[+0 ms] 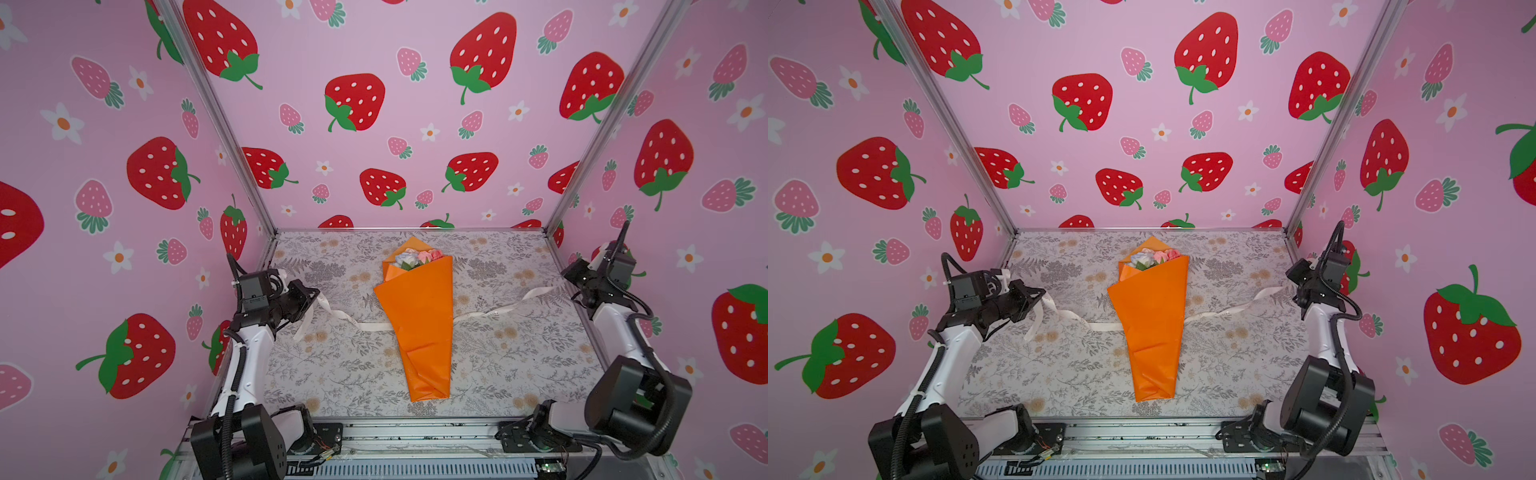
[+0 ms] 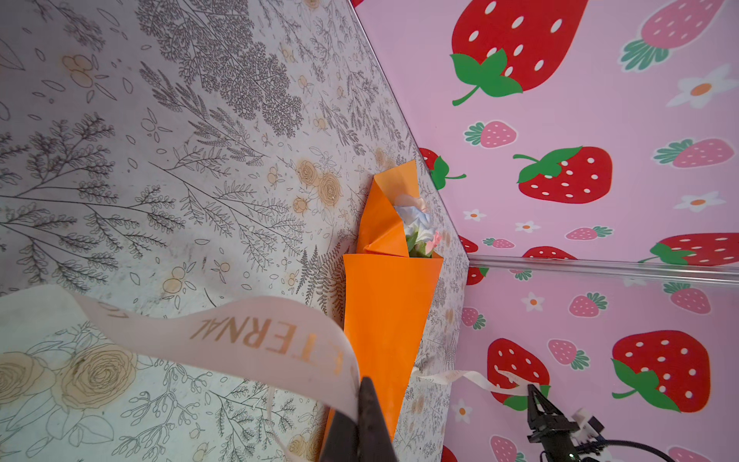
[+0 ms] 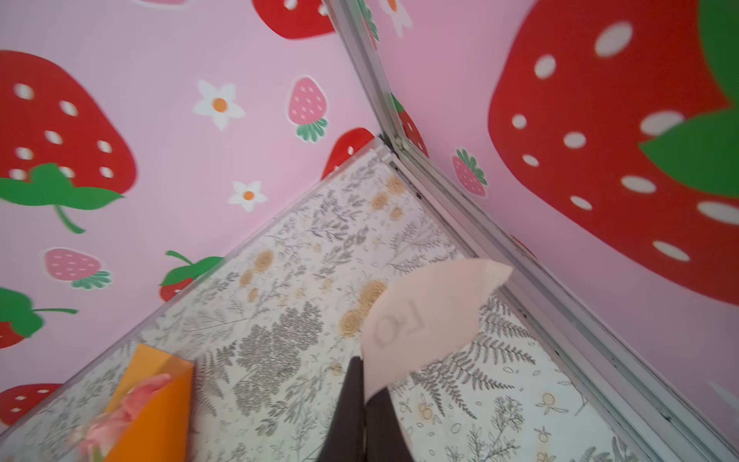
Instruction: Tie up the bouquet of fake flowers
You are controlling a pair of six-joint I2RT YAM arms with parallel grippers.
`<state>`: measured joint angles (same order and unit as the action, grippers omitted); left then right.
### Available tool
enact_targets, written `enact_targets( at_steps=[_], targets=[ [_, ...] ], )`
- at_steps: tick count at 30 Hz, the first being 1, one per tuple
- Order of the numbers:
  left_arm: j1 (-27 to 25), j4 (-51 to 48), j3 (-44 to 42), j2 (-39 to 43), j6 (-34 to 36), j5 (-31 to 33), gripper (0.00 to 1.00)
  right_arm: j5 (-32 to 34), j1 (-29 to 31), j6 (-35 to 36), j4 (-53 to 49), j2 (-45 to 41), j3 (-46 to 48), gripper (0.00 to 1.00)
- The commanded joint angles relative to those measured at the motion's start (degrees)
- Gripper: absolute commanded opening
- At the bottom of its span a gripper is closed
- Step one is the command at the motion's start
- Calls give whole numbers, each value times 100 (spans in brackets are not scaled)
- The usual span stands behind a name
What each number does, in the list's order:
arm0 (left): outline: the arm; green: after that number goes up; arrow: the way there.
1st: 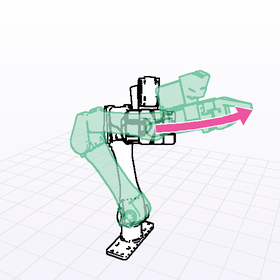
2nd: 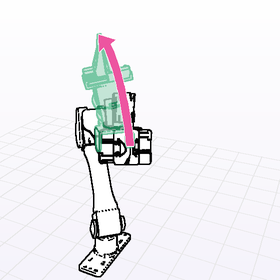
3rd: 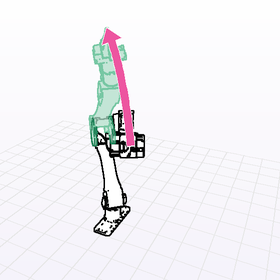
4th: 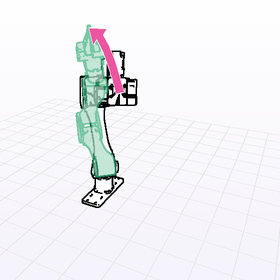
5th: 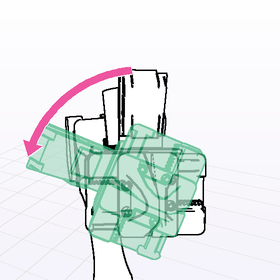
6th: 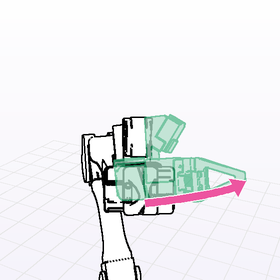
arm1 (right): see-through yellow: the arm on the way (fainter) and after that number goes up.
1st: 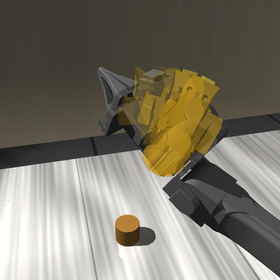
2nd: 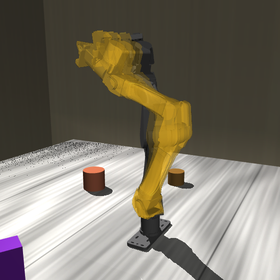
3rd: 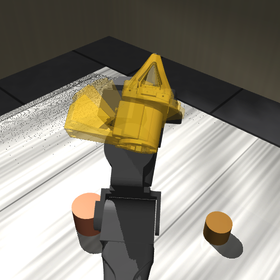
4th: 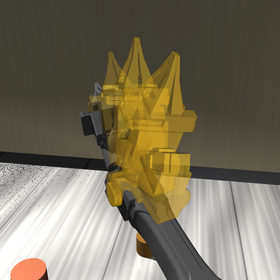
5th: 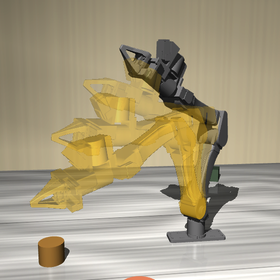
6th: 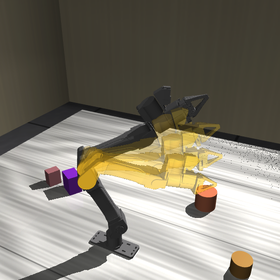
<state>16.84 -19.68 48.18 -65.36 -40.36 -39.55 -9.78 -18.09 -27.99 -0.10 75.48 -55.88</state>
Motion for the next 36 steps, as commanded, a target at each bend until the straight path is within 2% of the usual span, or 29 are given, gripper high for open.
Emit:
enact_targets(
  at_steps=[1, 6, 9, 14, 18, 22, 28, 31, 36],
  targets=[
    [-40, -70, -169, 59, 37, -96, 3, 348, 7, 53, -421, -522, -238, 0],
    [-57, -175, -232, 62, 54, -79, 3, 933, 0, 219, -526, -1184, -333, 0],
    [-55, -285, -209, 94, 123, -70, 3, 1551, -2, 329, -587, -1491, -423, 0],
    [-62, -326, -264, 68, 168, -18, 3, 1616, -2, 435, -908, -1346, -635, 0],
    [-91, -308, -308, -121, 258, -97, 5, 2418, -42, 260, -1159, -1405, -670, 0],
    [-111, -266, -382, -398, 313, -192, 4, 2065, -90, 275, -1261, -1247, -817, 0],
    [-163, -210, -401, -442, 259, -194, 4, 2122, -99, 268, -1281, -1376, -984, 0],
    [-207, -178, -415, -367, 207, -158, 4, 1616, -99, 325, -1232, -1413, -1146, 0],
    [-503, -63, -372, -149, 124, 20, 4, -919, 80, -7, -692, -1353, -954, 0]
  ],
)
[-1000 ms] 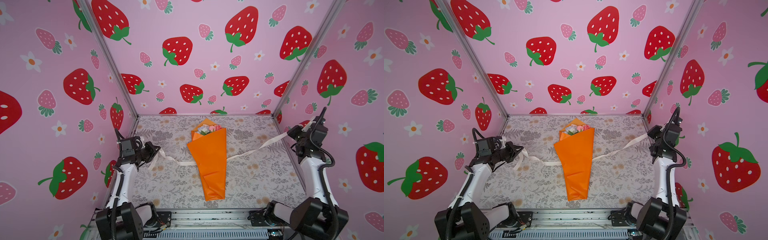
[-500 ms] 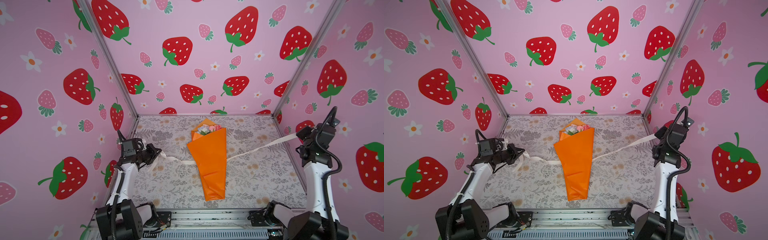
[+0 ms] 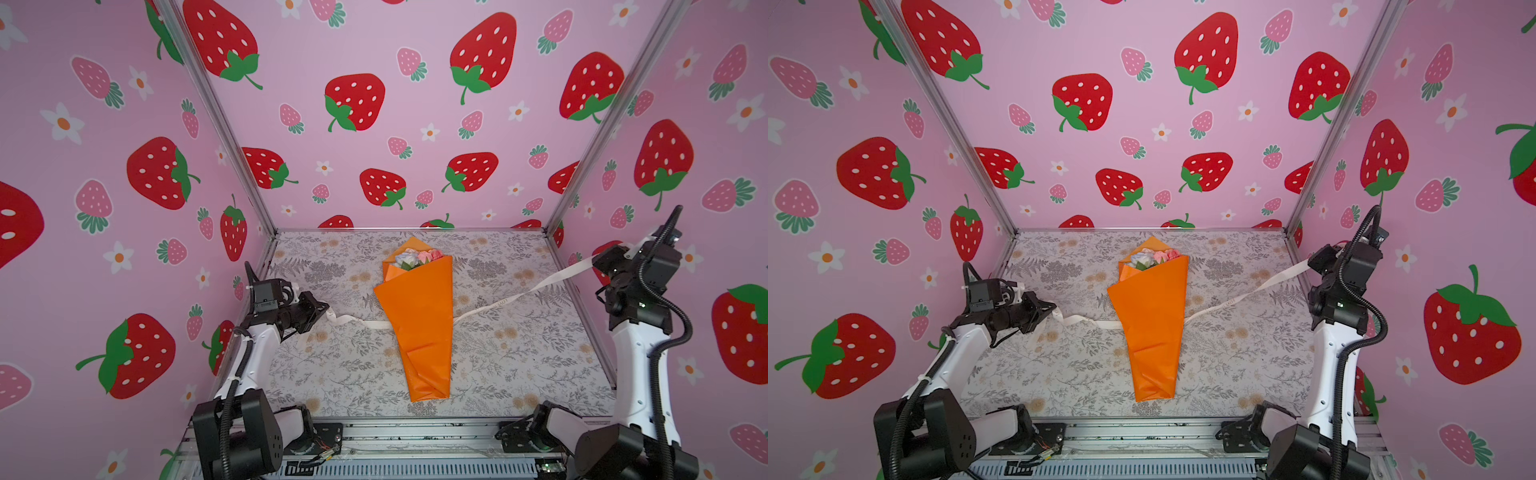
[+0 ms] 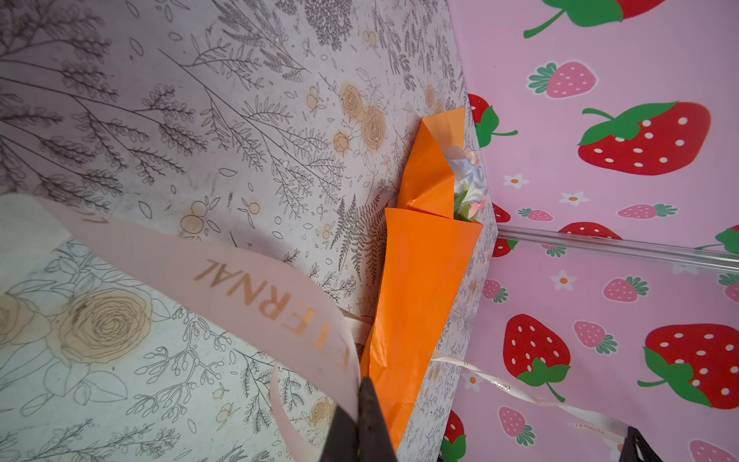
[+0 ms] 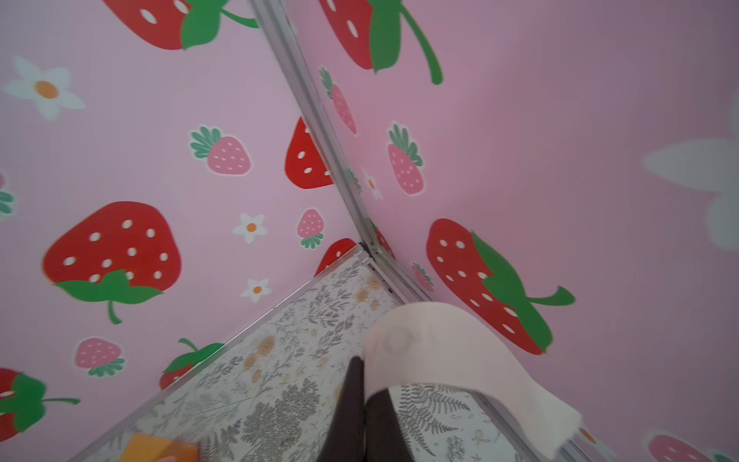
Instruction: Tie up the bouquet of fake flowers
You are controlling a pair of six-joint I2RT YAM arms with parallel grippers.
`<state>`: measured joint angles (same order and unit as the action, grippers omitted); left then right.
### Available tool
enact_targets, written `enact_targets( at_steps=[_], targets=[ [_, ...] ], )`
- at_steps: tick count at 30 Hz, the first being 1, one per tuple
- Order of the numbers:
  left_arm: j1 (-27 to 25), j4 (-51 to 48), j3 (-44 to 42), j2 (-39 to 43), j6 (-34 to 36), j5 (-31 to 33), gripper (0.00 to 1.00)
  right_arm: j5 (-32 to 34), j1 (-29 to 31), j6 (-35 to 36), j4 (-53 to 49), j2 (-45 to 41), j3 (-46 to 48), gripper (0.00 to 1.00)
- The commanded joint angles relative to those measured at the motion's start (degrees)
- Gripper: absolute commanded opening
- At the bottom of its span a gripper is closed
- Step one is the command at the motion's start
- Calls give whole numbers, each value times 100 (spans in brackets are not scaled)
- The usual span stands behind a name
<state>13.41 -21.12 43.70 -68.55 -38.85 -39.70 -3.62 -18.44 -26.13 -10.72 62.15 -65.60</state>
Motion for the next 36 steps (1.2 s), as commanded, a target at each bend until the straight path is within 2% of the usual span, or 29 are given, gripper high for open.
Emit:
enact_targets(
  at_steps=[1, 3, 6, 11, 16, 19, 21, 25, 28, 31, 34, 36],
  targets=[
    [-276, 78, 109, 205, -18, 107, 4, -1894, 293, -233, 444, 25, 46, 0],
    [-531, 78, 154, 315, -4, 295, 4, -2144, 836, -131, 445, 113, 34, 0],
    [-940, 20, 230, 599, 117, 747, 4, -2108, 1926, 219, 470, 250, -45, 0],
    [-1379, 13, 277, 1108, 310, 1249, 4, -2040, 3751, 195, 734, 753, -274, 0],
    [-1594, -138, 238, 1567, 482, 1645, 4, -1582, 5607, 389, 688, 1856, -946, 0],
    [-1630, -173, 143, 1879, 528, 1750, 4, -1503, 6373, 421, 639, 2696, -1503, 0],
    [-1639, -164, 66, 2095, 532, 1812, 5, -1258, 6749, 394, 585, 3239, -1864, 0],
    [-1639, -236, -70, 2447, 571, 1899, 5, -1371, 7201, 361, 418, 4341, -2639, 0],
    [-1641, -304, -162, 2678, 581, 2040, 4, -1827, 7423, 503, 36, 5219, -3365, 0],
    [-1643, -388, -179, 2908, 613, 2229, 5, -1979, 7594, 653, -648, 6004, -4258, 3],
    [-1634, -500, -96, 3048, 748, 2364, 4, -2410, 7652, 650, -975, 6415, -4694, 5],
    [-1640, -606, 0, 3059, 870, 2432, 5, -2664, 7653, 663, -1127, 6470, -4830, 12]
  ],
)
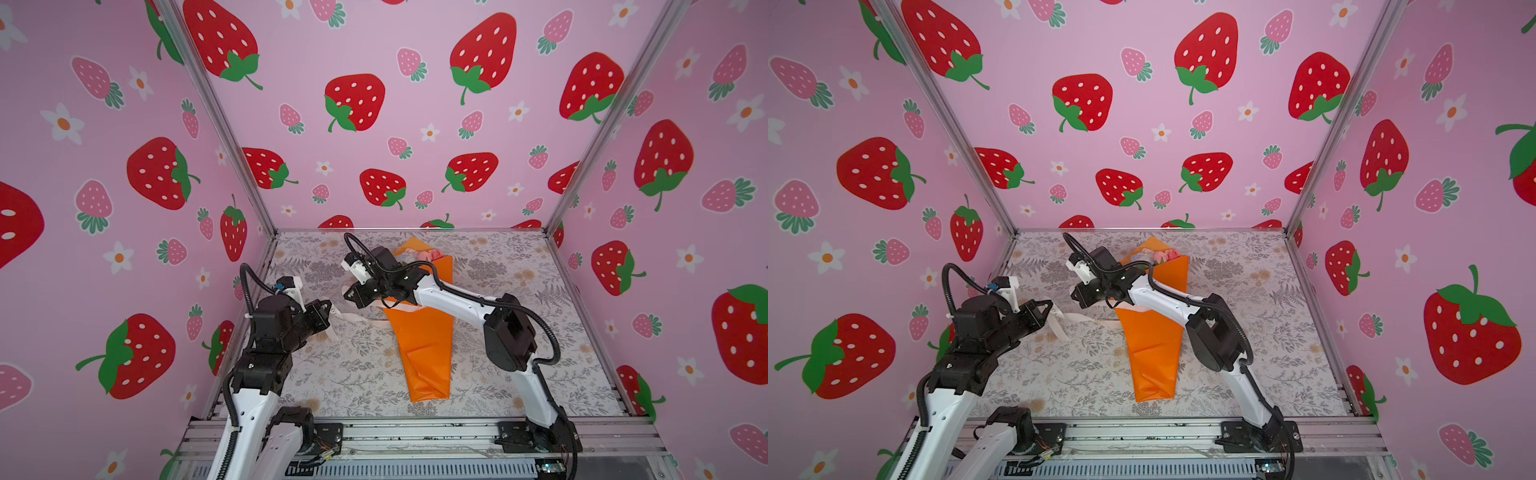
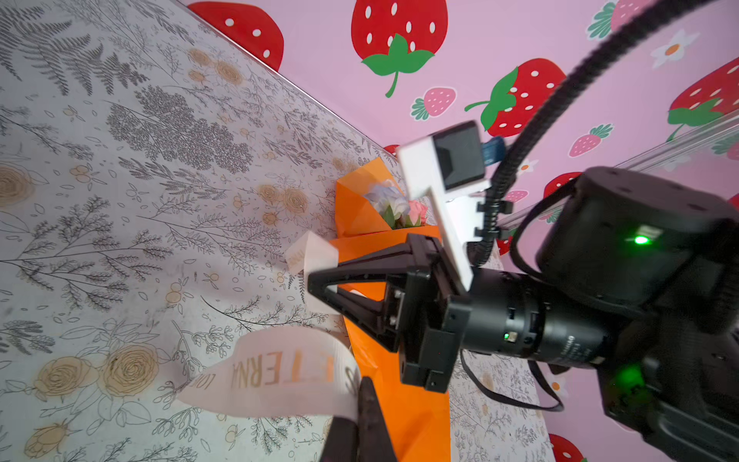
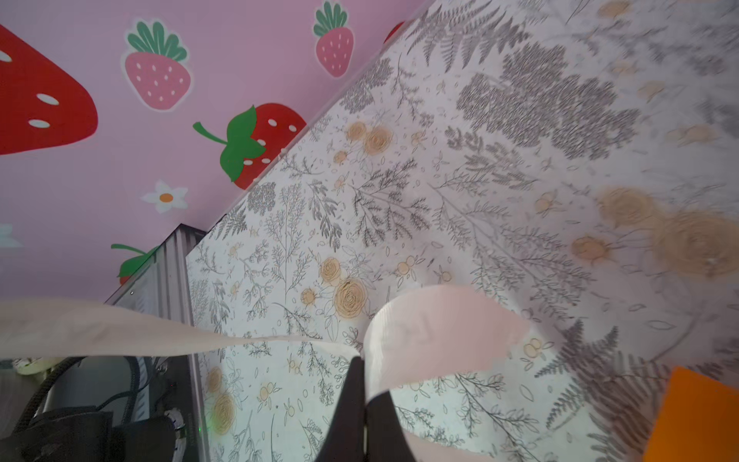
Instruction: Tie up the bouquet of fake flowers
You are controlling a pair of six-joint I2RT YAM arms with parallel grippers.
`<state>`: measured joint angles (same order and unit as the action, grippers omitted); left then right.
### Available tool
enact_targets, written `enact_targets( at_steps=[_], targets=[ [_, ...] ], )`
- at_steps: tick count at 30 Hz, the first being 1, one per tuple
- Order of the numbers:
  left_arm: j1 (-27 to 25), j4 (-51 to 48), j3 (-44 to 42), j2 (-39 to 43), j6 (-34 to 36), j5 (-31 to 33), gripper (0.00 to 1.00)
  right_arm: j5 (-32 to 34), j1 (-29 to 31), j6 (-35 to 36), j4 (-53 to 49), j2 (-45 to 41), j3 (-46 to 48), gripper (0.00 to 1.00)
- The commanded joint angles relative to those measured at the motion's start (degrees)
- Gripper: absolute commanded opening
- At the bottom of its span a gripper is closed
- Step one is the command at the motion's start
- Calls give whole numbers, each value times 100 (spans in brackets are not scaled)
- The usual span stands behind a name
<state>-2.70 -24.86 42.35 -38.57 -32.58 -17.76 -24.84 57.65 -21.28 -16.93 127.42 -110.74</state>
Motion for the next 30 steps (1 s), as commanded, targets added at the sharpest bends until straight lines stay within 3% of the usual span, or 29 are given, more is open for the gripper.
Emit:
enact_targets(
  at_steps=[1, 5, 9, 13, 16, 20, 23, 26, 28, 30],
  targets=[
    [-29, -274, 184, 40, 310, 256, 5, -607, 46, 267, -531, -99, -296, 16],
    [-26, -326, 399, -32, 501, 233, 5, -352, 36, 934, -1128, -427, -214, 35],
    [-30, -282, 671, -265, 774, -70, 9, 670, -63, 1124, -1182, -1178, 475, 40],
    [-46, -284, 1002, -752, 1006, -640, 9, 1060, -272, 983, 75, -2410, 2129, 42],
    [-126, -410, 1354, -1076, 1050, -782, 1, 893, -432, 853, 1488, -3414, 3577, 43],
    [-322, -449, 1732, -1280, 1044, -694, 0, 443, -446, 1061, 2950, -4249, 4922, 49],
    [-367, -641, 1838, -1372, 931, -336, 0, 281, -383, 1128, 2968, -4150, 5003, 50],
    [-338, -1241, 1772, -1406, 513, 858, 2, 383, -214, 1376, 2330, -3575, 4545, 50],
    [-267, -1535, 1593, -1429, 280, 1419, 24, 567, -134, 1372, 1941, -3063, 4140, 49],
    [-66, -1601, 1333, -1518, 92, 1346, 33, 619, -105, 1318, 1666, -2560, 3696, 48]
  ],
)
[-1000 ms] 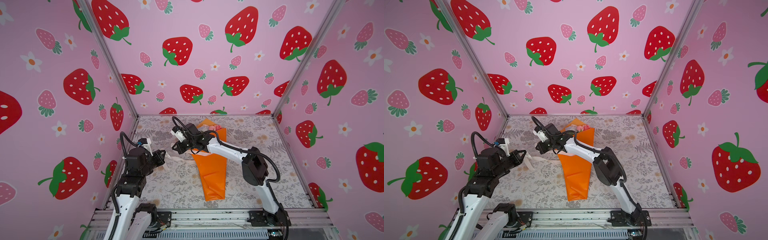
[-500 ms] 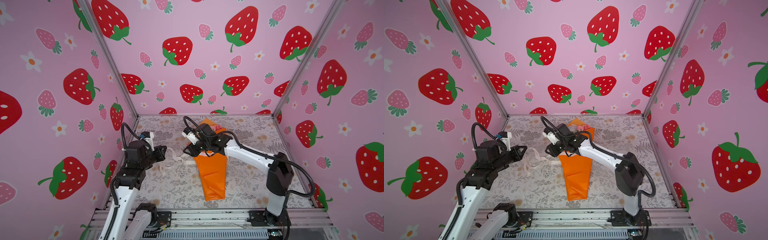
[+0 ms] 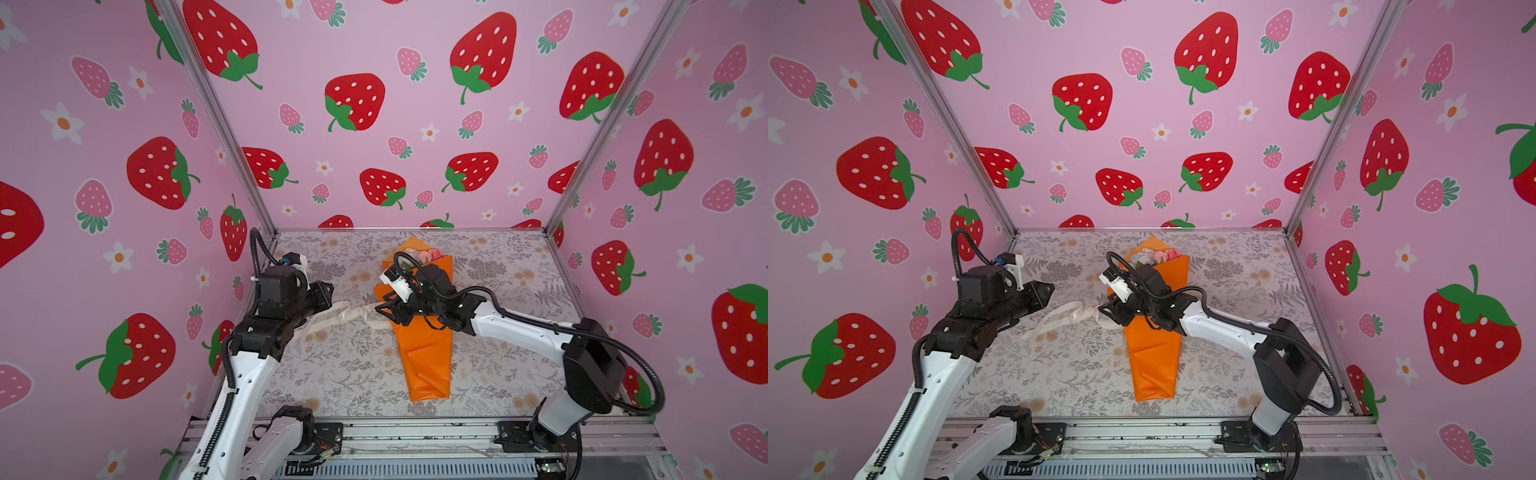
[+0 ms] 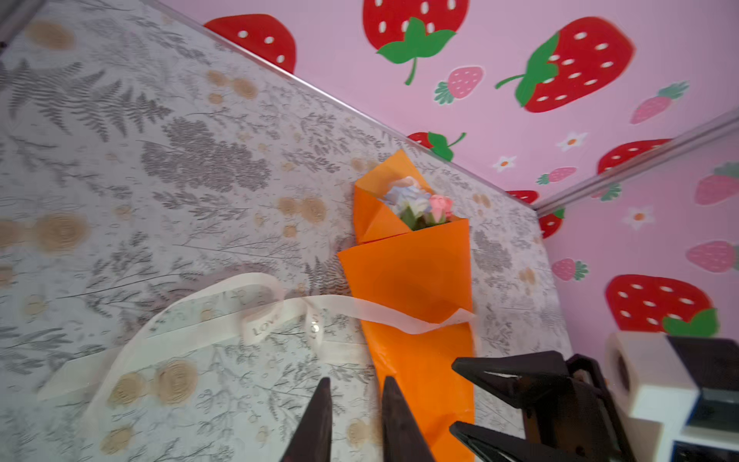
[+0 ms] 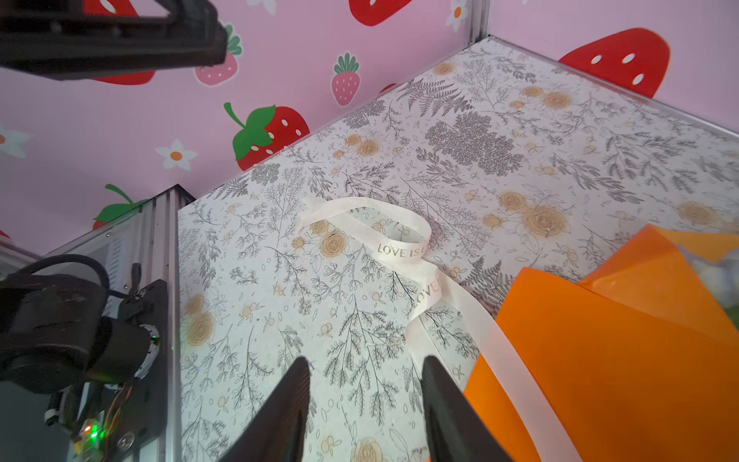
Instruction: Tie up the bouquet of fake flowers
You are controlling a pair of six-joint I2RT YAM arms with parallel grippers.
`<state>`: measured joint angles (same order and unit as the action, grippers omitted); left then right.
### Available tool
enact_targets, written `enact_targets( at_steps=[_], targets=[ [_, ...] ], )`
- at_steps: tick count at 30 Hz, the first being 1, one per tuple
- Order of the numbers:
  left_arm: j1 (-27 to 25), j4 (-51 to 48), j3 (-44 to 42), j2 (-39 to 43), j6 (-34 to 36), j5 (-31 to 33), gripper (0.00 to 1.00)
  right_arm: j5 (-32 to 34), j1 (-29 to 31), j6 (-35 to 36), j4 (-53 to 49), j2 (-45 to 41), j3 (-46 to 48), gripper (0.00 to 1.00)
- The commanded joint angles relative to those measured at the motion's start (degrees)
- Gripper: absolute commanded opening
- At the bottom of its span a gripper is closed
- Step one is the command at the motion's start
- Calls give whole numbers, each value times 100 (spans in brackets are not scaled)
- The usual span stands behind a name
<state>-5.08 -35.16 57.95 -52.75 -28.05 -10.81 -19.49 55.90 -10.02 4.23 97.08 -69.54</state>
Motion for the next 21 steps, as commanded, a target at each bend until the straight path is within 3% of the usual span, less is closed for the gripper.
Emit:
enact_targets(
  at_steps=[1, 4, 7, 12, 21],
  targets=[
    [308, -415, -410, -212, -367, 357, 41, 185, 70, 24, -564, 700, -634, 47],
    [507, -16, -664, -822, -144, -510, 56, 258, 70, -283, -891, 1097, -1080, 47],
    [497, -51, -439, -1740, 189, -766, 66, 161, 70, -500, -775, 1083, -1040, 47],
    [369, 132, -46, -2914, 409, -729, 70, 331, 62, -589, -498, 718, -570, 47],
    [265, 493, 489, -4170, -272, -667, 72, 476, 40, -632, -510, 377, -212, 47]
  ],
)
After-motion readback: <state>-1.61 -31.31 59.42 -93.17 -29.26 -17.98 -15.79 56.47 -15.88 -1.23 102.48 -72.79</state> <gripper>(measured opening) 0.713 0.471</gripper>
